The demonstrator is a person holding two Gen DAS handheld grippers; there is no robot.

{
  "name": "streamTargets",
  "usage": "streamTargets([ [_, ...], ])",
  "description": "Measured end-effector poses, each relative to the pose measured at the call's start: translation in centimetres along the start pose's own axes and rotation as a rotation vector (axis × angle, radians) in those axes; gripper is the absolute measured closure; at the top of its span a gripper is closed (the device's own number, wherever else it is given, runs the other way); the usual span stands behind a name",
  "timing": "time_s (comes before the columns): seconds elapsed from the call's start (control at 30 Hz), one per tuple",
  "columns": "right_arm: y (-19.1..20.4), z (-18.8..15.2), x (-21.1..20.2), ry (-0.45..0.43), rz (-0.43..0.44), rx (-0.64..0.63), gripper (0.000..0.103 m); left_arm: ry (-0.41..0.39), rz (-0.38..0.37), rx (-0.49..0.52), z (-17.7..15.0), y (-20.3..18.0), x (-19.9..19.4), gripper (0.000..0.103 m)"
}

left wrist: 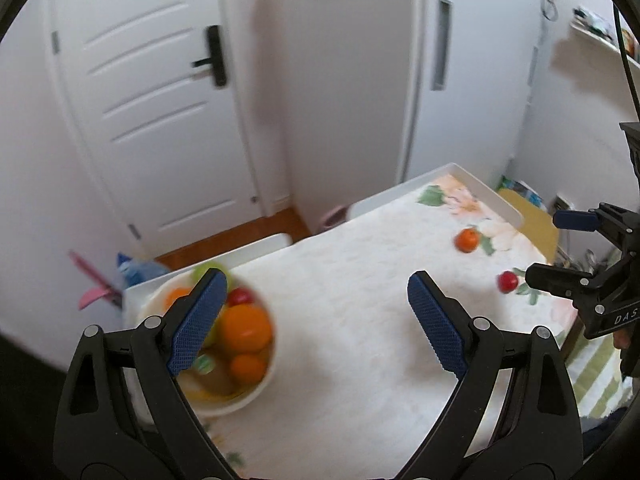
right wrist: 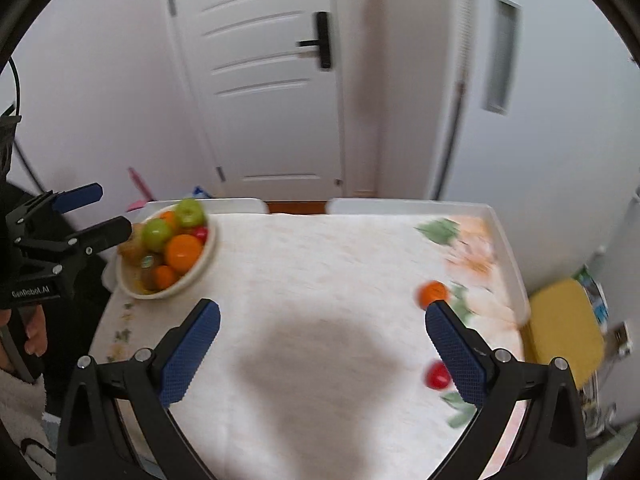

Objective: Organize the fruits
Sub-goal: 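Withdraw both tools from the plate toward the last tangerine and red fruit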

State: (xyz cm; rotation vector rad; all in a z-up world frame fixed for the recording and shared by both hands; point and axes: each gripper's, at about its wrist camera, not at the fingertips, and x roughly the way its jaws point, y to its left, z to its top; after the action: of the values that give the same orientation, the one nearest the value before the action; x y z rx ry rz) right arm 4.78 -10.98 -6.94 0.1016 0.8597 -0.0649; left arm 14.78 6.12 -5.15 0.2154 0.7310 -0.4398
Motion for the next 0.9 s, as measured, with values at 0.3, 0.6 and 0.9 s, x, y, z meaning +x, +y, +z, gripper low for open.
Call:
streamTargets([
  [0.3,-6.6,-2.6,0.9,0.062,-0.074,0.131,0.001,0.06,-0.114,0.096,2.8,-5.9,6.2,0.006],
  [0.6,-9.6,-5.8,4.1,0.108,-0.093,0.208,0.003,0.13,-0.232,0.236,3.2,-12.0,13.9,0.006],
  [0.9,-10.4,-7.9,7.3,0.166,-0.1,0.215,0.022,0.195,-0.338,0.322,2.2,-16.7,20.3,0.019],
])
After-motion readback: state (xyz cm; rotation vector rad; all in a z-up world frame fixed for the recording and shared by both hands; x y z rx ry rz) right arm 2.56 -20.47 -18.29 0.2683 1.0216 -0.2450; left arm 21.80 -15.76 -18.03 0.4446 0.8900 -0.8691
